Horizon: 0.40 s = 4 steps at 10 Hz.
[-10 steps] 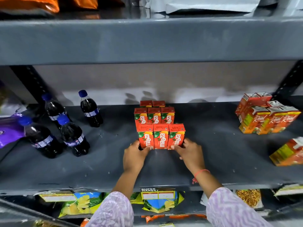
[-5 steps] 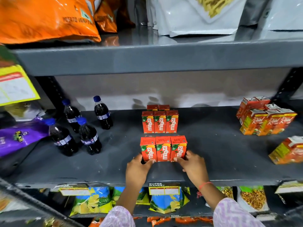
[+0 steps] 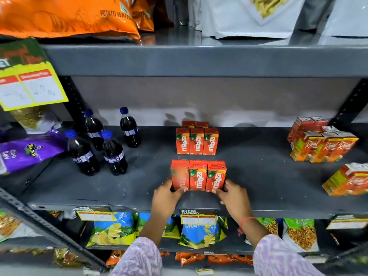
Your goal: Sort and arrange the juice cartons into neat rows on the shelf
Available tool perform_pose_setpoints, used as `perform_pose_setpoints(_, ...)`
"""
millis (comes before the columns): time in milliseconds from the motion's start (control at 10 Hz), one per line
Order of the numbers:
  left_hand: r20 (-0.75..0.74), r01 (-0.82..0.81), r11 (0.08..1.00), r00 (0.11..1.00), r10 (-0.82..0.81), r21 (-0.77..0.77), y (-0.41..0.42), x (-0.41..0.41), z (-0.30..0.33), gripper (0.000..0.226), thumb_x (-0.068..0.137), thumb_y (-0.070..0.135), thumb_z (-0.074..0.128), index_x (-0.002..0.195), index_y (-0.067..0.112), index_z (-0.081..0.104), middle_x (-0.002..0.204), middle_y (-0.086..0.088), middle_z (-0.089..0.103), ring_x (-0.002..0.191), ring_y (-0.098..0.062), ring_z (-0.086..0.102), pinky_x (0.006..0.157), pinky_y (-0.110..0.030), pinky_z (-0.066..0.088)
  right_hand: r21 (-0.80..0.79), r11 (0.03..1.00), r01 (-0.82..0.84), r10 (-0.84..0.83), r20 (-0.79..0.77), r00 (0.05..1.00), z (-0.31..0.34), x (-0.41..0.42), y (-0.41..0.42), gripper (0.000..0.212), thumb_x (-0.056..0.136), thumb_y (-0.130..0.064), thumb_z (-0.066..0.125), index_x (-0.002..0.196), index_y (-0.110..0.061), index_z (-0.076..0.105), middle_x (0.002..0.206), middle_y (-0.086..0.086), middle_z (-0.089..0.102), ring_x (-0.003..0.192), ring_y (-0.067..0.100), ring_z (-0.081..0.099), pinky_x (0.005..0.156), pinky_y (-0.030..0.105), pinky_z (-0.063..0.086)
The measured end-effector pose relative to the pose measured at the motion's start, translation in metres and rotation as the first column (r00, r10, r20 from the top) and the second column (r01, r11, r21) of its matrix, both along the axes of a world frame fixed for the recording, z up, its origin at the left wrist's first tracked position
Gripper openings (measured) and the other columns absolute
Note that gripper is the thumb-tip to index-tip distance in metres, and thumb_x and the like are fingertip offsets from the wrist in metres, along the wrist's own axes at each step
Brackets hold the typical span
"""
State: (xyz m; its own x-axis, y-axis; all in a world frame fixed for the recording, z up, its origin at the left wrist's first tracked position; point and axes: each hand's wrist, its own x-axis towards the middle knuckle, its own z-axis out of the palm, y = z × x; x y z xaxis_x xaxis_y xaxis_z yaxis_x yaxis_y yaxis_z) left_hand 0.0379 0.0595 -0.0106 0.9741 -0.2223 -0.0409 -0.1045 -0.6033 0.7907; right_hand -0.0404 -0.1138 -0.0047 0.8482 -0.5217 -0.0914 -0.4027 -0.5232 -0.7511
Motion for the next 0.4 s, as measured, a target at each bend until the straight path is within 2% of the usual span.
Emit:
perform_pose_setpoints(100, -0.013, 0.012, 1.0, 1.0, -0.012, -0.02, 0.002, -0.005, 0.004, 0.027, 0.078, 0.033, 0.067, 0.101, 0.018, 0.063, 0.093, -0.003, 0.074, 0.087, -0.02, 0.066, 0.081, -0.031, 0.048, 0.105, 0.994, -0.029, 0.024, 0.044, 0.999, 0.003, -0.01, 0.001, 0.032, 0.078, -0.009, 0.068, 0.11, -0.009, 0.06, 0.115, 0.009, 0.07, 0.104, 0.023, 0.066, 0.09, 0.025, 0.047)
perform_pose_setpoints(200, -0.029, 0.041, 0.999, 0.999, -0.042, -0.012, 0.004, -0.016, 0.012, 0.041, 0.081, 0.04, 0.062, 0.116, 0.02, 0.054, 0.101, 0.001, 0.07, 0.094, -0.018, 0.063, 0.08, -0.027, 0.043, 0.249, 0.964, -0.094, 0.088, 0.033, 0.996, 0.008, -0.024, 0.0, 0.058, 0.077, 0.001, 0.066, 0.131, -0.009, 0.046, 0.134, 0.009, 0.056, 0.125, 0.021, 0.051, 0.097, 0.024, 0.038)
perform_pose_setpoints(300, -0.06, 0.028, 0.996, 0.998, -0.023, 0.084, 0.009, -0.027, 0.011, 0.071, 0.084, 0.046, 0.055, 0.139, 0.009, 0.029, 0.138, -0.015, 0.048, 0.129, -0.031, 0.041, 0.099, -0.037, 0.037, 0.275, 0.952, -0.132, 0.135, 0.006, 0.991, 0.01, -0.033, -0.005, 0.073, 0.078, -0.003, 0.066, 0.142, -0.011, 0.03, 0.145, 0.009, 0.044, 0.132, 0.023, 0.044, 0.106, 0.031, 0.036)
perform_pose_setpoints(400, -0.017, 0.037, 0.972, 0.999, -0.034, 0.231, 0.012, -0.055, 0.013, 0.075, 0.089, 0.048, 0.044, 0.143, 0.006, 0.014, 0.155, -0.014, 0.013, 0.142, -0.033, 0.0, 0.114, -0.045, 0.013, 0.224, 0.958, -0.177, 0.195, -0.062, 0.979, 0.017, -0.054, -0.002, 0.073, 0.083, -0.013, 0.065, 0.144, -0.016, 0.026, 0.146, 0.007, 0.042, 0.132, 0.023, 0.043, 0.104, 0.028, 0.036)
